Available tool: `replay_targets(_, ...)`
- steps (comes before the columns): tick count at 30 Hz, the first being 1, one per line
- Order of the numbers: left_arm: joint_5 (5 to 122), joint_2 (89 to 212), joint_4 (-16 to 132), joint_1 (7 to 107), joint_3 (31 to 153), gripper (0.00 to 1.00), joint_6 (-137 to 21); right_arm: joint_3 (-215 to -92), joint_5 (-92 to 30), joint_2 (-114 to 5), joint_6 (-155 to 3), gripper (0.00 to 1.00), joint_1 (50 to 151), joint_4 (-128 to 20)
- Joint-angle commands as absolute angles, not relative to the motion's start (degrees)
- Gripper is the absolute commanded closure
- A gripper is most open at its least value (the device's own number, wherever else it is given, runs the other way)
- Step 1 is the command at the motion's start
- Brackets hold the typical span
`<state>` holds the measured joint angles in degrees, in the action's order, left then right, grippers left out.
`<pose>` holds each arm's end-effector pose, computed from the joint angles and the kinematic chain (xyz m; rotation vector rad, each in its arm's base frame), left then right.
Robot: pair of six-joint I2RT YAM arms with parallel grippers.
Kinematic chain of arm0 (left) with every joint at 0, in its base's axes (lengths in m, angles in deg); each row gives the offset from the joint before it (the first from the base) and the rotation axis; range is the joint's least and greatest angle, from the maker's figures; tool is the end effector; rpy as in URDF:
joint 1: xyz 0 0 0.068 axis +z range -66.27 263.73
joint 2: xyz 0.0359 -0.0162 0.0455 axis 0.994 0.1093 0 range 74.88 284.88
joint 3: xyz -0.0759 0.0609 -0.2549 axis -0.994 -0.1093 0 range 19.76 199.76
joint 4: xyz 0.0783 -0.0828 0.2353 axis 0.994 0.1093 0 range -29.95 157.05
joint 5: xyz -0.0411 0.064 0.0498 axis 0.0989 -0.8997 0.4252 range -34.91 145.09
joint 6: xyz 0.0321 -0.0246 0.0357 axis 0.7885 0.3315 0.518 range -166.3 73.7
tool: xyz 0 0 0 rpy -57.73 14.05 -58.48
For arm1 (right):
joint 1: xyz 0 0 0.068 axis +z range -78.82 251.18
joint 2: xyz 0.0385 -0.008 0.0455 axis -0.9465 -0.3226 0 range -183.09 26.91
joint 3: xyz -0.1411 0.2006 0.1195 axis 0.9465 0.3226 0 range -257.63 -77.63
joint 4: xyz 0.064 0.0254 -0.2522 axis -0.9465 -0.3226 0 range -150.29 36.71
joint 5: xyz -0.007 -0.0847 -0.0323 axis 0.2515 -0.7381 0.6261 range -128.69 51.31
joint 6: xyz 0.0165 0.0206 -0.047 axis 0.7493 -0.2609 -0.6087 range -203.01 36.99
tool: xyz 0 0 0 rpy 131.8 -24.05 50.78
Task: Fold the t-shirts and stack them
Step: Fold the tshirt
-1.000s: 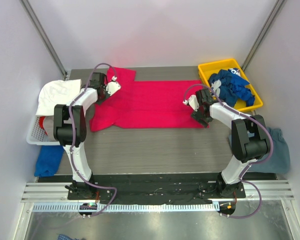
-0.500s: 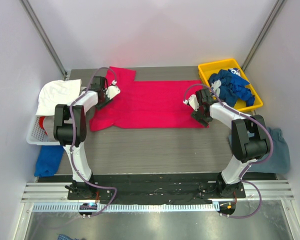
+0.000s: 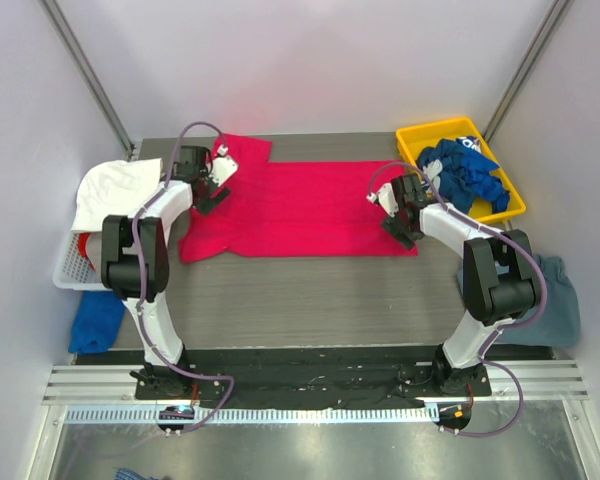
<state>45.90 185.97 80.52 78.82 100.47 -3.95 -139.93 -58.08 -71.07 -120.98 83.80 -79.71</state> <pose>0.4246 -0.0307 0.2030 0.9375 2.3219 0.4762 0.3354 0.0629 0.1858 -1.0422 2.4715 -0.5928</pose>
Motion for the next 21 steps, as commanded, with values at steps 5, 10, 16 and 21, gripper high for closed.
replay_targets(5,45.51,180.35,70.87,79.16,102.29,0.00,-14.11,-142.93,-60.22,-67.40,-116.76,0.22,83.66,-72.90)
replay_targets(10,45.60,180.78,70.59,79.24,104.57,0.00,-20.01,-145.99,-61.62,-66.96,-112.81,0.19,83.75,-66.05)
replay_targets(16,46.47,186.49,75.07,79.16,114.66,0.00,-26.17,-153.71,-64.26,-73.71,-105.87,0.12,83.66,-58.75)
replay_targets(21,47.35,191.06,76.39,78.98,120.48,0.00,-27.58,-161.72,-61.19,-81.36,-102.43,0.11,83.66,-59.96)
